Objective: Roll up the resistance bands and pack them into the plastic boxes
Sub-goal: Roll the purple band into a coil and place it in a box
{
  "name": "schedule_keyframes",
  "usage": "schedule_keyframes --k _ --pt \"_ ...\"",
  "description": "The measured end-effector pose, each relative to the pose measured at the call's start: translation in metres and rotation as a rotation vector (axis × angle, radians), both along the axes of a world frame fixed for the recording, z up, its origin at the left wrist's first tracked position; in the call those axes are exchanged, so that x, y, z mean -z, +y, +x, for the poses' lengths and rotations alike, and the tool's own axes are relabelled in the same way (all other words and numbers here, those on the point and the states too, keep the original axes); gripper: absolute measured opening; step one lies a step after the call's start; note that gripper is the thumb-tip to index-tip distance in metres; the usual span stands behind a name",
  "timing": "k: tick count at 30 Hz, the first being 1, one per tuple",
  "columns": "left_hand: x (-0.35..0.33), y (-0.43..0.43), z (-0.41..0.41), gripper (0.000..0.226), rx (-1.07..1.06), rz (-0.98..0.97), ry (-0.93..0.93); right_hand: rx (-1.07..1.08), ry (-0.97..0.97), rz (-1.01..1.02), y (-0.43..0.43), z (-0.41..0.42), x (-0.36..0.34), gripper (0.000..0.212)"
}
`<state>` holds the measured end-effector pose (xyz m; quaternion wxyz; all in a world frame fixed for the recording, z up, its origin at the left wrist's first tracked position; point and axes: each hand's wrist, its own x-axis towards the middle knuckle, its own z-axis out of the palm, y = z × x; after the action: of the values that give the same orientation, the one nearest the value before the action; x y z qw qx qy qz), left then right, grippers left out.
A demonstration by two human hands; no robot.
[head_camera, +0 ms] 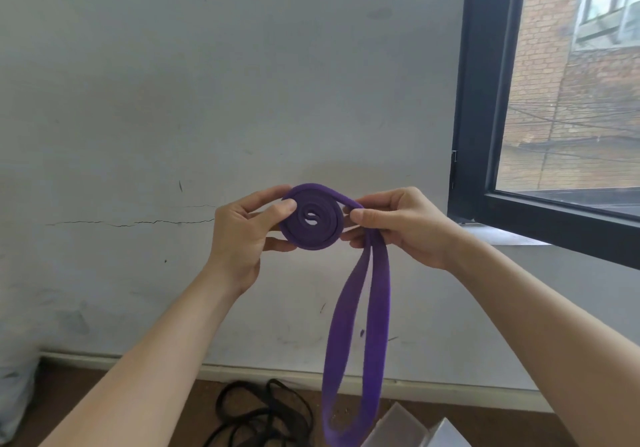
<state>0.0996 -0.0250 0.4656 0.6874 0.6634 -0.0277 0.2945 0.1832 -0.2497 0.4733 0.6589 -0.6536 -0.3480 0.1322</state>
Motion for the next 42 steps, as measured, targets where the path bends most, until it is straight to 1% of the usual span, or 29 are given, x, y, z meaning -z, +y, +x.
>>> schedule_keyframes --k 3,6,9,11,12,14,16,17,18,20,21,23,24,25,28,30,32,34,37,40,42 --pt "0.002 -0.002 0.001 0.022 0.009 -0.022 0.003 0.016 0.034 0.025 -0.003 0.001 -0.003 0.025" --pt "0.002 -0.002 0.001 0.022 0.008 -0.056 -0.004 0.000 0.028 -0.028 0.005 -0.003 0.000 0.023" --pt "0.002 -0.002 0.002 0.019 0.007 -0.100 -0.008 0.028 0.025 -0.034 0.015 -0.007 0.006 0.029" --pt "0.004 -0.004 0.002 0.024 0.025 -0.119 -0.009 0.069 0.037 0.013 0.020 -0.008 0.009 0.032" --pt "0.005 -0.005 0.002 0.028 0.037 -0.128 -0.011 0.091 0.049 0.051 0.023 -0.009 0.010 0.029" --pt "0.006 -0.007 0.002 0.041 0.081 -0.154 -0.016 0.121 0.067 0.133 0.028 -0.011 0.012 0.025" --pt "0.008 -0.008 0.002 0.052 0.161 -0.189 -0.001 0.101 0.090 0.205 0.030 -0.013 0.012 0.026" --pt "0.009 -0.009 0.001 0.053 0.204 -0.197 0.015 0.087 0.097 0.225 0.029 -0.014 0.011 0.026" --pt "0.009 -0.010 0.000 0.049 0.246 -0.188 0.038 0.087 0.090 0.221 0.027 -0.014 0.009 0.025" --pt "0.009 -0.010 -0.002 0.035 0.307 -0.099 0.108 0.112 0.038 0.155 0.020 -0.013 0.005 0.022" --pt "0.008 -0.009 -0.003 0.032 0.317 0.005 0.145 0.118 0.006 0.109 0.017 -0.011 0.004 0.021" --pt "0.003 -0.007 -0.005 0.039 0.287 0.252 0.193 0.110 -0.070 -0.001 0.013 -0.010 0.003 0.019" --pt "0.000 -0.006 -0.006 0.041 0.257 0.339 0.203 0.102 -0.112 -0.064 0.011 -0.009 0.003 0.019" --pt "-0.002 -0.005 -0.007 0.041 0.235 0.401 0.208 0.088 -0.152 -0.130 0.010 -0.009 0.003 0.020" --pt "-0.007 -0.003 -0.008 0.025 0.257 0.595 0.241 0.011 -0.250 -0.291 0.006 -0.009 0.001 0.023" --pt "-0.009 0.000 -0.010 0.025 0.245 0.704 0.237 -0.029 -0.265 -0.337 0.004 -0.009 -0.002 0.024" --pt "-0.011 0.004 -0.010 0.028 0.213 0.768 0.206 -0.039 -0.271 -0.335 0.005 -0.010 -0.002 0.025" --pt "-0.010 0.007 -0.010 0.028 0.199 0.737 0.175 -0.011 -0.281 -0.294 0.009 -0.009 -0.001 0.027" --pt "-0.005 0.009 -0.009 0.028 0.175 0.606 0.145 0.058 -0.302 -0.235 0.010 -0.005 0.004 0.033" --pt "-0.001 0.014 -0.007 0.030 0.155 0.352 0.115 0.075 -0.285 -0.225 0.008 0.000 0.012 0.028" --pt "-0.001 0.017 -0.005 0.036 0.161 0.197 0.109 0.069 -0.210 -0.137 0.011 -0.001 0.018 0.027"
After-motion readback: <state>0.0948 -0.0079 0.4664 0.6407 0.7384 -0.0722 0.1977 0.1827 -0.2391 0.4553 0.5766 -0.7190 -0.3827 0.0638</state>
